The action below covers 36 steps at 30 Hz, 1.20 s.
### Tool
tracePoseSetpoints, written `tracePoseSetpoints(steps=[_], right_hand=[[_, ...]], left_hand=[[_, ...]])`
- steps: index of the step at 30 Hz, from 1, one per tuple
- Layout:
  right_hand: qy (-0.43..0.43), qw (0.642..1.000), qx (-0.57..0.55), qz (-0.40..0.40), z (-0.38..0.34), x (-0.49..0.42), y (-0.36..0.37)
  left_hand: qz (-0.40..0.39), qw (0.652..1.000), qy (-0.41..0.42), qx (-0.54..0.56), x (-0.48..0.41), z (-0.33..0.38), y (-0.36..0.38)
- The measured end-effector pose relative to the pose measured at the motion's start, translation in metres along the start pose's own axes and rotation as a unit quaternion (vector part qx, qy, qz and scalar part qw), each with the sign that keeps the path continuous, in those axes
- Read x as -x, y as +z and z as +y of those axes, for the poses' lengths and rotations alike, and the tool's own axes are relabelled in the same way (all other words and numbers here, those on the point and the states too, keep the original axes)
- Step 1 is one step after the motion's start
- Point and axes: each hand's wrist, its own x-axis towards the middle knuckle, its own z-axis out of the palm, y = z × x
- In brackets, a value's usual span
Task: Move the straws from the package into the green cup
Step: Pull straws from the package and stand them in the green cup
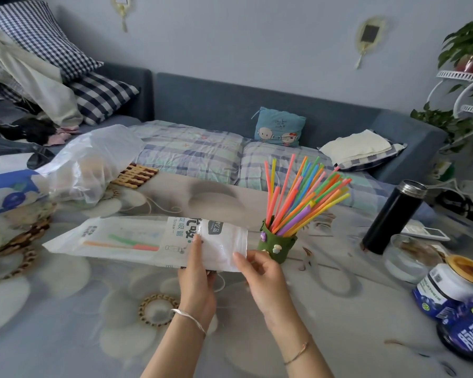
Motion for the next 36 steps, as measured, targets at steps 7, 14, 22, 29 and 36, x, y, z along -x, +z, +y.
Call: tracePoseSetpoints(steps=[7,14,22,29,36], right_hand=[[-0.007,0.997,-0.07,0.005,0.003,-0.001,-0.017],[0.051,0.987,-0.15,-0.014,0.015,0.001,-0.012],[0.021,0.996,-0.07,0.051,0.021,-0.001,-0.009],[0.016,0.986,-0.148,0.07,0.025,0.002,0.003],[0.265,0.773,-0.573,0.052,0.028,-0.001,-0.004]], left_hand=[[-0.055,0.993,-0.03,0.098,-0.004,0.016,0.0],[-0.097,0.98,-0.062,0.161,-0.008,0.024,-0.002],[-0.134,0.973,-0.074,0.175,-0.02,0.028,-0.01],[-0.155,0.986,-0.009,0.055,-0.006,0.019,0.0],[-0.139,0.966,0.14,-0.167,0.009,0.015,0.008]])
